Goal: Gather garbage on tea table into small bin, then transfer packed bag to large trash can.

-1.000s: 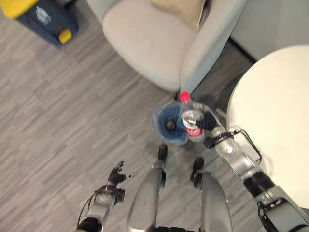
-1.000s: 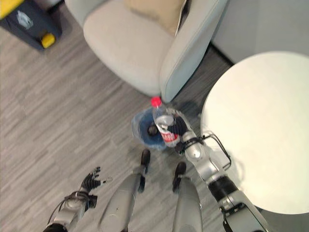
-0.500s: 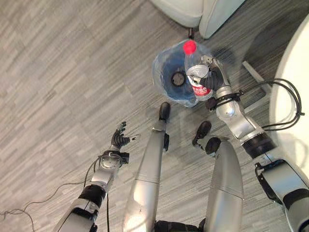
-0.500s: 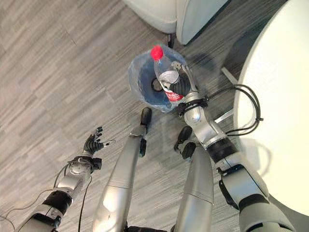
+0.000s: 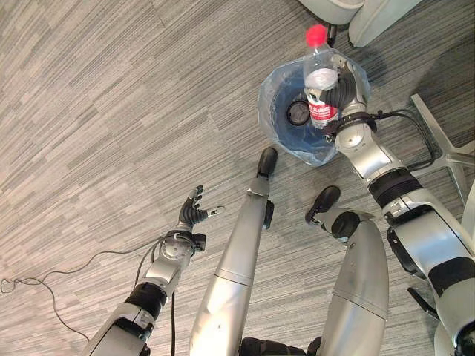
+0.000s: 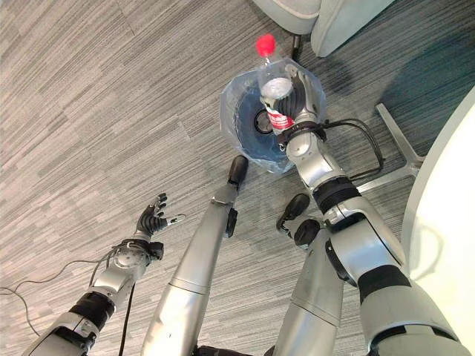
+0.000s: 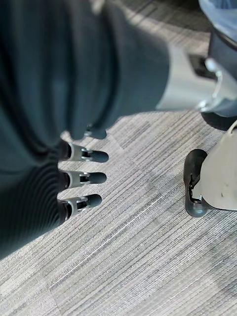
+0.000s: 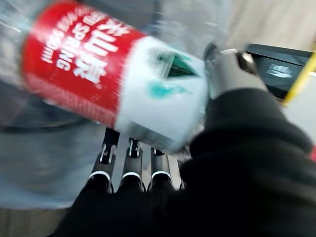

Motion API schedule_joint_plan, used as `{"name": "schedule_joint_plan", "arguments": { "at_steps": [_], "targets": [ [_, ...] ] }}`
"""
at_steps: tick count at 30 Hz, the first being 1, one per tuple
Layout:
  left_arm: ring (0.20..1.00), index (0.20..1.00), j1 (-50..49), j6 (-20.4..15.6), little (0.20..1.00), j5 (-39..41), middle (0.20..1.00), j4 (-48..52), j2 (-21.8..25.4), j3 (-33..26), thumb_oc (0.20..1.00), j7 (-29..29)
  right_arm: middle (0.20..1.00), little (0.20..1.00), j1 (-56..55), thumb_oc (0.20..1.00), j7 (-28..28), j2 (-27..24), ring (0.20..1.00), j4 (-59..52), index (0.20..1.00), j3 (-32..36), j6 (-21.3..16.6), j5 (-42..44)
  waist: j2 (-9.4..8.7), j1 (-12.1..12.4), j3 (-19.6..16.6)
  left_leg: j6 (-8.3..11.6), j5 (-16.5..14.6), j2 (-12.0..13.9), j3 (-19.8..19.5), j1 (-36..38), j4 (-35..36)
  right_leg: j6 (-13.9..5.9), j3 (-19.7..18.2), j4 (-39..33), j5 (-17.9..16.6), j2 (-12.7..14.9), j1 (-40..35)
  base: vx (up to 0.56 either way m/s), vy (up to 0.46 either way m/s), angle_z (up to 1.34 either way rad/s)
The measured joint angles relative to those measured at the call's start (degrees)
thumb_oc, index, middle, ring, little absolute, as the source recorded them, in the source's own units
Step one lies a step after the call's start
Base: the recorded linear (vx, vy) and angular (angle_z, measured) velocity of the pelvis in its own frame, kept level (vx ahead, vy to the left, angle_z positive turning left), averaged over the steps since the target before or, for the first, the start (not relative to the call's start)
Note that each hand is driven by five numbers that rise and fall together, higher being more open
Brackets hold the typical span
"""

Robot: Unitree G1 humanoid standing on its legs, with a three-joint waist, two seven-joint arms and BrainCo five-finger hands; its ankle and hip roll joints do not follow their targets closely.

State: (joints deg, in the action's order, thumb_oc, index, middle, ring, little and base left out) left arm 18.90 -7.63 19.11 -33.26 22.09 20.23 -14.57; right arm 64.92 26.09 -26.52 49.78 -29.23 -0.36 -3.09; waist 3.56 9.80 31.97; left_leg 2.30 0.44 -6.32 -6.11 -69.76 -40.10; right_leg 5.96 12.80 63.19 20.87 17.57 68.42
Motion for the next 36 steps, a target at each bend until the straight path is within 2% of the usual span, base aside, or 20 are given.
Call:
{"name": "schedule_joint_plan", "arguments": {
  "at_steps": [2, 6, 7, 13, 16, 18, 20, 25, 26, 27, 33, 36],
  "targets": [
    [1.000, 1.000, 0.0, 0.0, 1.000, 0.0, 1.000, 0.5, 0.1, 0.0, 1.000, -0.5, 1.000, 1.000, -1.9, 1.000, 0.0, -0.1, 1.000, -0.9, 1.000, -1.3, 0.8, -0.6, -0.04, -0.4, -0.6, -0.19, 0.2, 0.1, 0.1, 0.1, 1.0, -0.22, 0.0, -0.5, -0.2, -0.1, 0.1, 0.00, -0.002, 0.05],
    [1.000, 1.000, -0.9, 0.1, 1.000, -0.1, 1.000, 0.4, -0.2, 0.0, 1.000, -0.9, 1.000, 1.000, -8.7, 1.000, -0.2, 0.1, 1.000, -5.4, 1.000, -2.0, 0.9, -4.4, -0.34, -0.8, -6.0, -0.25, 0.3, 0.2, 0.2, -2.4, 1.4, -0.86, 0.1, -0.9, -0.4, -0.2, 2.6, 0.00, 0.002, 0.03],
    [1.000, 1.000, -0.9, 0.1, 1.000, -0.1, 1.000, 0.4, -0.3, -0.1, 1.000, -1.1, 1.000, 1.000, -9.7, 1.000, -0.2, -0.2, 1.000, -6.7, 1.000, -2.6, 0.9, -5.7, -0.34, -1.3, -6.6, -0.46, 0.5, 0.2, 0.3, -2.5, 1.4, -1.64, 0.0, -1.0, -0.8, -0.2, 2.6, 0.00, 0.000, 0.00],
    [1.000, 1.000, -0.9, 0.0, 1.000, -0.6, 1.000, -0.5, -2.1, 0.0, 1.000, -1.1, 1.000, 1.000, -10.7, 1.000, -1.5, -2.8, 1.000, -9.1, 1.000, -10.1, 0.9, -15.3, -0.57, -2.4, -8.3, -0.44, 0.8, 0.6, 0.4, -2.1, 1.5, -2.16, 0.1, -2.4, -1.1, -1.2, 1.7, 0.01, -0.025, -0.04],
    [1.000, 1.000, -1.0, 0.0, 1.000, -0.6, 1.000, -1.1, -1.9, 0.0, 1.000, -1.1, 1.000, 1.000, -9.6, 1.000, -3.2, -3.2, 1.000, -7.2, 1.000, -13.8, 1.7, -20.7, -0.65, -2.4, -8.5, -0.36, 0.8, 0.7, 0.3, -1.9, 1.5, -2.25, 0.2, -2.4, -1.2, -1.3, 1.4, 0.01, -0.042, 0.00],
    [1.000, 1.000, -1.2, 0.0, 1.000, -0.6, 1.000, -1.2, -1.5, 0.0, 1.000, -1.1, 1.000, 1.000, -6.8, 1.000, -4.4, -1.6, 1.000, -2.0, 1.000, -18.5, 2.1, -24.1, -0.65, -2.3, -8.5, -0.75, 0.6, 0.8, 0.0, -1.9, 1.6, -2.33, 0.4, -2.4, -1.2, -1.3, 1.3, 0.02, -0.068, 0.02],
    [1.000, 1.000, -1.5, 0.0, 1.000, -0.6, 1.000, -1.2, -0.9, 0.3, 1.000, -1.1, 1.000, 1.000, -6.0, 1.000, -5.3, 0.4, 1.000, 2.7, 1.000, -20.8, 2.2, -25.2, -0.64, -2.1, -8.5, -0.22, 0.3, 0.7, -0.3, -2.1, 1.6, -2.36, 0.7, -2.4, -1.2, -1.2, 1.4, 0.01, -0.042, 0.03],
    [1.000, 1.000, -1.5, -0.6, 1.000, -0.6, 1.000, -1.5, 0.1, 1.3, 1.000, -1.2, 1.000, 1.000, -7.0, 1.000, -5.7, 3.9, 1.000, 10.6, 1.000, -20.9, 3.6, -25.7, -0.64, -1.4, -8.5, -0.16, 0.4, 0.1, -1.2, -3.4, 1.5, -2.32, 1.4, -2.1, -0.9, -1.0, 2.2, 0.01, -0.026, 0.07],
    [1.000, 1.000, -1.5, -0.7, 1.000, -0.6, 1.000, -1.7, 0.2, 1.3, 1.000, -1.2, 0.940, 0.940, -7.3, 0.940, -5.9, 4.3, 0.940, 11.3, 0.940, -20.9, 4.5, -25.8, -0.64, -1.4, -8.5, 0.00, 0.5, -0.2, -1.2, -4.2, 1.4, -2.26, 1.4, -1.5, -0.7, -0.6, 3.2, 0.01, -0.044, 0.16],
    [1.000, 1.000, -1.4, -0.9, 1.000, -0.6, 1.000, -1.7, 0.3, 1.9, 1.000, -1.2, 0.200, 0.200, -7.6, 0.200, -6.3, 4.7, 0.200, 12.1, 0.200, -21.0, 4.8, -25.8, -0.62, -1.4, -8.5, 0.10, 0.6, -0.8, -1.2, -5.2, 0.7, -2.15, 1.2, -0.4, -0.2, 0.0, 4.3, 0.01, -0.048, 0.18],
    [1.000, 1.000, -1.1, -0.9, 1.000, -0.6, 1.000, -2.5, 0.0, 2.2, 1.000, -1.2, 0.200, 0.200, -8.7, 0.200, -6.8, 6.2, 0.200, 9.8, 0.200, -19.9, 4.5, -25.4, -0.63, -1.5, -8.4, 0.07, 0.3, -0.7, -1.4, -5.9, -0.6, -1.90, 1.3, 0.6, 0.4, -0.1, 4.7, 0.00, -0.007, 0.03],
    [1.000, 1.000, -1.1, -0.9, 1.000, -0.6, 1.000, -2.3, 0.2, 2.1, 1.000, -1.2, 0.200, 0.200, -8.9, 0.200, -6.8, 4.0, 0.200, 6.8, 0.200, -18.2, 4.4, -23.2, -0.66, -1.6, -8.4, 0.08, 0.4, -0.3, -1.3, -5.2, 0.1, -1.82, 1.2, 0.1, 0.1, -0.2, 4.3, -0.08, -0.016, -0.05]
  ]
}}
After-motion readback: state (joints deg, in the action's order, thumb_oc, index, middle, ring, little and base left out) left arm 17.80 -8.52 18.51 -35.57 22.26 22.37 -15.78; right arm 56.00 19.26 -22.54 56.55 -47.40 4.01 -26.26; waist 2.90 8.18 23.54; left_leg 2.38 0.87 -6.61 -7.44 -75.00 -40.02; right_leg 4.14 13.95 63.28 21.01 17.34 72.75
